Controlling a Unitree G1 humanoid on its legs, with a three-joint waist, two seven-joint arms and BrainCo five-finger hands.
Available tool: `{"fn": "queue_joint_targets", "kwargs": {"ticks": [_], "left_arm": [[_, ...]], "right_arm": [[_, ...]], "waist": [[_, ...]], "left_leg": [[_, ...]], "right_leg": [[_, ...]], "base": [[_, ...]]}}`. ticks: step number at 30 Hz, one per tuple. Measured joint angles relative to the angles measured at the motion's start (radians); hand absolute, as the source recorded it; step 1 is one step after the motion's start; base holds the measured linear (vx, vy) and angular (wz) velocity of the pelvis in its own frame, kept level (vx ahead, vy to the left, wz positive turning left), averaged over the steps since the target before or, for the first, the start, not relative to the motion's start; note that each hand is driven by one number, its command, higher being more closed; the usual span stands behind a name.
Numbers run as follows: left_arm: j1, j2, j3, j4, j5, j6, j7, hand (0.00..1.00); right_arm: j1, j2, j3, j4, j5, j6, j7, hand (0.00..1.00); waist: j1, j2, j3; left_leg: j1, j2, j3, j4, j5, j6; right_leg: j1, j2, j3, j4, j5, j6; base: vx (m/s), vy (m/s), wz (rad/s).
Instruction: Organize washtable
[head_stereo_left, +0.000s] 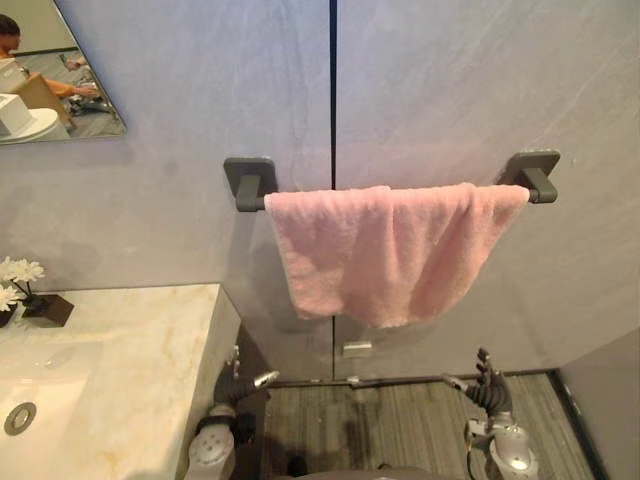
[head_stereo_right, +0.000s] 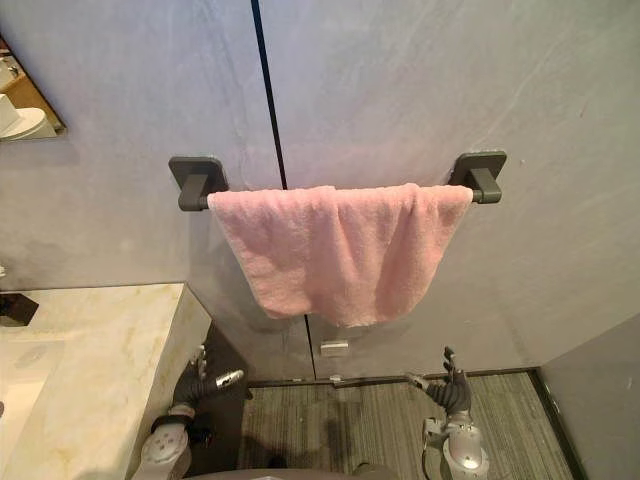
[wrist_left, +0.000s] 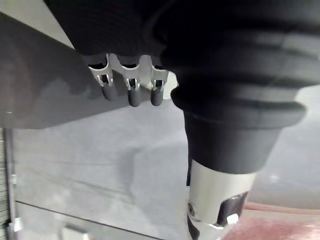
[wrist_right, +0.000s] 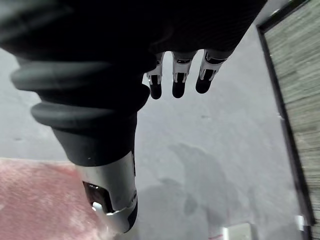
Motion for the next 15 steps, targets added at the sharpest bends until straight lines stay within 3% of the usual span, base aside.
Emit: {"fn": "queue_joint_targets", "kwargs": {"ticks": [10,15], "left_arm": [[0.027,-0.014,0.015,0.178,0.069,0.019,0.004,0.0],[0.031,-0.044,0.048,0.209,0.067,0.02,0.005,0.0]], "right_arm": [[0.022,-0.012,0.026,0.169,-0.039,0.018,0.012,0.0],[0.028,-0.015,0.058,0.204,-0.053,0.02,0.012,0.0]], "waist": [[0.004,-0.008,-0.003],[0.031,-0.009,-0.003]], "left_leg": [[0.016,0.002,0.003,-0.001,-0.004,-0.005],[0.021,0.006,0.011,0.0,-0.005,-0.008]], "right_leg": [[-0.003,0.0,0.002,0.034,-0.023,0.001],[-0.004,0.003,0.004,0.045,-0.031,-0.001]], "base": [[-0.02,-0.01,0.0],[-0.01,-0.009,-0.02]]}}
